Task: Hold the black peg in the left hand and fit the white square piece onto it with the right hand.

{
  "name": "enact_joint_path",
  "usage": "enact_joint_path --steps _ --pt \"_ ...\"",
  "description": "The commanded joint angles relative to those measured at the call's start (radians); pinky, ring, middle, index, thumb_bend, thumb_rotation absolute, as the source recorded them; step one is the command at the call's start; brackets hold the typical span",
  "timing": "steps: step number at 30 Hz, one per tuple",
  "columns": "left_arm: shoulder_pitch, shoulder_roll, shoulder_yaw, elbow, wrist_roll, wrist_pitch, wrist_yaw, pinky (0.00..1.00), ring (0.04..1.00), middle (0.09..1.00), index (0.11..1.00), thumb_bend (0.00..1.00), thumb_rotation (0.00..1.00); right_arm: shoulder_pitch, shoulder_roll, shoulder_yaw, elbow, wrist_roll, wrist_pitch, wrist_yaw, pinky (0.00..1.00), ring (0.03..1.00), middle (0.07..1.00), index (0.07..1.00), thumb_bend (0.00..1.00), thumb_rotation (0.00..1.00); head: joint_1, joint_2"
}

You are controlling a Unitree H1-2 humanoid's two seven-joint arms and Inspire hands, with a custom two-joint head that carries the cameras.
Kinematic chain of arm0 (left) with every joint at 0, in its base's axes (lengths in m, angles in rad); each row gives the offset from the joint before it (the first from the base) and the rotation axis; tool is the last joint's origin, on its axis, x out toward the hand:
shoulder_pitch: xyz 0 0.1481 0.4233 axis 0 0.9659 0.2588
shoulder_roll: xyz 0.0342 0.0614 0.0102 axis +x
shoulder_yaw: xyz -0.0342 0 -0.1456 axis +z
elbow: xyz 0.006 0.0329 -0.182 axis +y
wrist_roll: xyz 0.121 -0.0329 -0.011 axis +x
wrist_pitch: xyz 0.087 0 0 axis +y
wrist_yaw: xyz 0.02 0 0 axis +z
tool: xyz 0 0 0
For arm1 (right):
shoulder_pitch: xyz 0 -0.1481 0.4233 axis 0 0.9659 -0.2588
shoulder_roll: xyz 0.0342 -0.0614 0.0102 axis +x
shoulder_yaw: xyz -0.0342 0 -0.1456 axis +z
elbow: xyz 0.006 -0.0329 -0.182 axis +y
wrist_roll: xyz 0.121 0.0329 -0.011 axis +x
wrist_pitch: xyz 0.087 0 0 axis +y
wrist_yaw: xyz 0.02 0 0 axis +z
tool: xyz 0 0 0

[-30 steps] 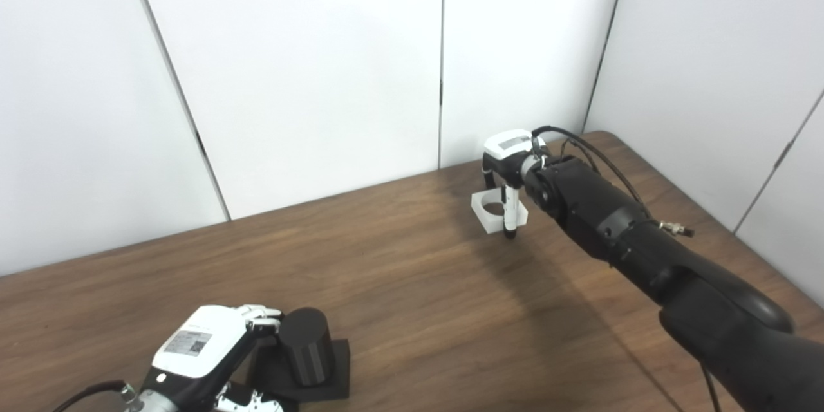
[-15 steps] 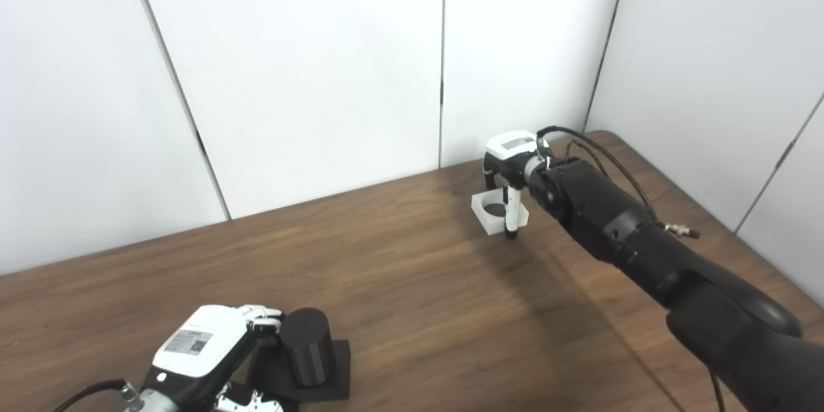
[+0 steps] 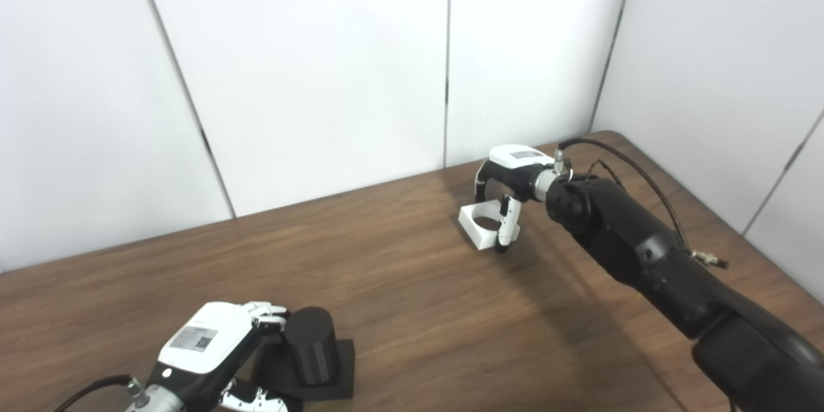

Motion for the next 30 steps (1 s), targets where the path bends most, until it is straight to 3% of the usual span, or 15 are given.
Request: enact_joint_path --steps 1,6,12,20,30 --pt "0.032 0.017 -0.036 0.044 0.066 -0.001 -0.058 0.76 0.844 0.821 0.490 0.52 0.06 -0.046 -0.032 -0.022 -0.065 0.003 -0.017 -0.005 0.81 0.871 0.800 0.480 0.52 0.13 0.004 0.006" --pt "0.030 0.011 -0.034 0.032 0.059 0.021 -0.082 0.79 0.860 0.829 0.491 0.52 0.06 -0.045 -0.038 -0.022 -0.148 0.006 -0.029 0.022 0.82 0.867 0.797 0.481 0.52 0.14 0.043 0.025" --pt "0.026 -0.004 -0.035 0.038 0.062 0.027 -0.064 0.79 0.853 0.824 0.490 0.52 0.06 -0.045 -0.040 -0.037 -0.223 0.022 -0.023 0.062 0.83 0.879 0.799 0.481 0.52 0.13 0.129 0.049" --pt "0.009 -0.029 -0.046 0.058 0.080 0.045 -0.071 0.81 0.873 0.839 0.491 0.52 0.07 -0.037 -0.051 -0.029 -0.310 0.041 -0.088 0.088 0.80 0.863 0.789 0.480 0.52 0.13 0.248 0.068" --pt "-0.006 -0.054 -0.052 0.073 0.084 0.056 -0.071 0.82 0.882 0.845 0.491 0.52 0.07 -0.037 -0.032 -0.038 -0.415 0.092 -0.139 0.131 0.75 0.840 0.779 0.479 0.52 0.13 0.320 0.086"
